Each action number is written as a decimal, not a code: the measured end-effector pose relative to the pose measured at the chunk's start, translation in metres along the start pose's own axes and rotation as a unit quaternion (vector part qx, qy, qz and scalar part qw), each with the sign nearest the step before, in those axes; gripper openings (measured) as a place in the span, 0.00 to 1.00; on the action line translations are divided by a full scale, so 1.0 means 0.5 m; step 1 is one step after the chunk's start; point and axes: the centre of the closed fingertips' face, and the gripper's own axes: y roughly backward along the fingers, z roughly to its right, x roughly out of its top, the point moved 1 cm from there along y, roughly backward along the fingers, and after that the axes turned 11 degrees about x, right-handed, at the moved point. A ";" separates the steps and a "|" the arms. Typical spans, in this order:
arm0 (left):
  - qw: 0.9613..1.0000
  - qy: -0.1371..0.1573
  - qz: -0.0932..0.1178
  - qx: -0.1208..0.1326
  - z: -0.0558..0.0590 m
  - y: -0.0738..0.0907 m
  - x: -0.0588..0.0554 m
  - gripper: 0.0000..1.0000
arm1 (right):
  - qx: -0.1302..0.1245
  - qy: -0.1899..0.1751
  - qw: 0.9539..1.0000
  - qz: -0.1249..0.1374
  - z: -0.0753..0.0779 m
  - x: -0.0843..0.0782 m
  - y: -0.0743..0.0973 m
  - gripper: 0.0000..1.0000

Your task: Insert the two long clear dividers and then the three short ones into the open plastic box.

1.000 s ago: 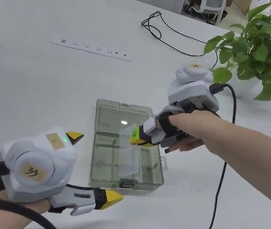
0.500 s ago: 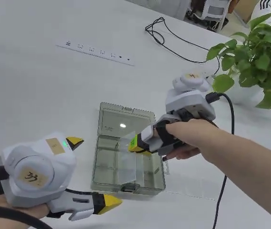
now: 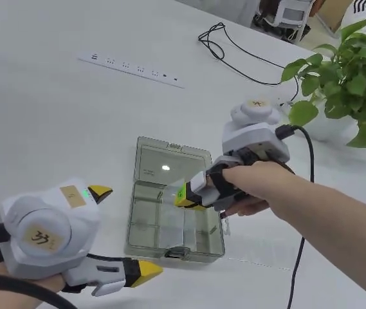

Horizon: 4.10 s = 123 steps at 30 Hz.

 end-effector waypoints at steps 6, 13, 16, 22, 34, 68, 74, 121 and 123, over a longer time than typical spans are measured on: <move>1.000 0.002 0.001 0.000 -0.001 -0.001 0.000 0.90 | -0.007 0.002 1.000 -0.005 0.002 0.000 -0.001 0.02; 1.000 0.006 0.000 0.000 -0.005 -0.002 -0.002 0.90 | -0.014 0.006 1.000 -0.013 0.002 0.004 -0.008 0.02; 1.000 0.008 -0.001 0.000 -0.007 -0.002 -0.002 0.89 | -0.017 0.008 1.000 -0.017 0.002 0.007 -0.010 0.02; 1.000 0.012 -0.002 0.004 -0.012 -0.001 -0.008 0.89 | -0.025 0.010 0.999 -0.023 0.008 0.012 -0.015 0.02; 1.000 0.020 -0.002 0.007 -0.013 0.005 -0.014 0.88 | -0.030 0.016 0.999 -0.033 0.002 0.002 -0.023 0.02; 1.000 0.022 -0.009 0.010 -0.012 0.010 -0.029 0.86 | -0.069 0.078 0.992 -0.073 -0.009 0.004 -0.050 0.03; 1.000 0.021 -0.011 0.008 -0.010 0.010 -0.028 0.85 | -0.087 0.116 0.986 -0.079 -0.016 -0.015 -0.066 0.04; 0.999 0.011 -0.026 0.022 -0.013 0.016 -0.012 0.86 | 0.042 0.171 0.984 0.028 -0.052 0.021 -0.065 0.74; 0.999 0.011 -0.025 0.023 -0.014 0.016 -0.008 0.86 | 0.058 0.173 0.982 0.042 -0.061 0.023 -0.063 0.80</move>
